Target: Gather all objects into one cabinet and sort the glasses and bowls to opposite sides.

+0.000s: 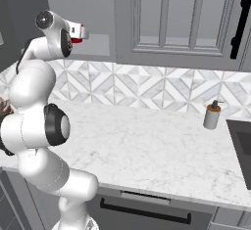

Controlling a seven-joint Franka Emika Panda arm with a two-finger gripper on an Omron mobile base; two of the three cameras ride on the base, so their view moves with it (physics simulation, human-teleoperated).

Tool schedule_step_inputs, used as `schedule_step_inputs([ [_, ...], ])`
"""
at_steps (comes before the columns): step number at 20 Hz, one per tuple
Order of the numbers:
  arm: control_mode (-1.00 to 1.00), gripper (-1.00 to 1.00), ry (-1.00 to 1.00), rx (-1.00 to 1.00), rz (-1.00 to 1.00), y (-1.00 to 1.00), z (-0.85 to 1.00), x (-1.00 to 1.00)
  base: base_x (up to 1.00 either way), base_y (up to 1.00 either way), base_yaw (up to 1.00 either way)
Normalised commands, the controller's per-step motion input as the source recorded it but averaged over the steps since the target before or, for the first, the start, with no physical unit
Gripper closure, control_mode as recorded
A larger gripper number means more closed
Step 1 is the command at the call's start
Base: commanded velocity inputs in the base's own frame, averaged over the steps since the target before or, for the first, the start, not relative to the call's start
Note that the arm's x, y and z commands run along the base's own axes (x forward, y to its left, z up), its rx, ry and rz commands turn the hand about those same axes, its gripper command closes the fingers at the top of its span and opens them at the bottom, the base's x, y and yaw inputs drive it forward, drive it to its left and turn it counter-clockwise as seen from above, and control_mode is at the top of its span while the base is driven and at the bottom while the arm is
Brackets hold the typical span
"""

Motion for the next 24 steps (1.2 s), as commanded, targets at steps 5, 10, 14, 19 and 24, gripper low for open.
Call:
schedule_step_inputs([
  [5, -1.00, 1.00, 0.00, 0.00, -0.04, 0.00, 0.00, -0.46, 0.00, 0.00, 0.00],
  [10, -1.00, 1.00, -0.01, 0.00, -0.02, -0.05, 0.02, -0.58, 0.00, 0.00, 0.00],
  [14, -1.00, 1.00, -0.01, 0.00, 0.00, -0.05, 0.00, -0.64, 0.00, 0.00, 0.00],
  [19, -1.00, 1.00, 0.00, 0.00, 0.00, 0.00, 0.00, -0.56, 0.00, 0.00, 0.00],
  [24, -1.00, 1.00, 0.00, 0.00, 0.00, 0.00, 0.01, -0.66, 0.00, 0.00, 0.00],
])
